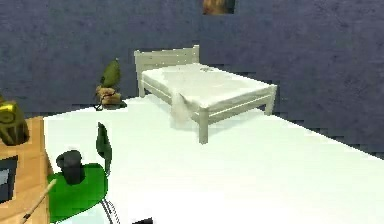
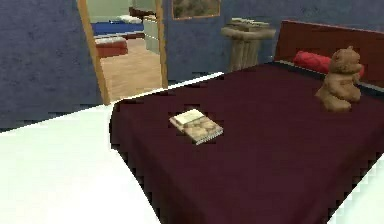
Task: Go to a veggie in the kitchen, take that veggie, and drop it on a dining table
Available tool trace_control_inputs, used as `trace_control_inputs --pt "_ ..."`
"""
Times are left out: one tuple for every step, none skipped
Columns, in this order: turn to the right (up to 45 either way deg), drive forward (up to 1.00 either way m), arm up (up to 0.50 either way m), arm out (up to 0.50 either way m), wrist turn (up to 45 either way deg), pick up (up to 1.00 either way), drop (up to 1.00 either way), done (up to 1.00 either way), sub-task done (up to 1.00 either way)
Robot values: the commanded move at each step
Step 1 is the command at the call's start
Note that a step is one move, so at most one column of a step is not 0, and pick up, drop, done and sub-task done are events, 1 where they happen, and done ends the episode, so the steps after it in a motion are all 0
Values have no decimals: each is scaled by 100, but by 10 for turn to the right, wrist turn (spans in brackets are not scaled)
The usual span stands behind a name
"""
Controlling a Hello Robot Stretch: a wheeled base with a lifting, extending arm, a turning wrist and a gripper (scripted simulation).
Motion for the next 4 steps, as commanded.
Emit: trace_control_inputs --pt "450 0 0 0 0 0 0 0 0" --pt "30 0 0 0 0 0 0 0 0" --pt "0 100 0 0 0 0 0 0 0" --pt "30 0 0 0 0 0 0 0 0"
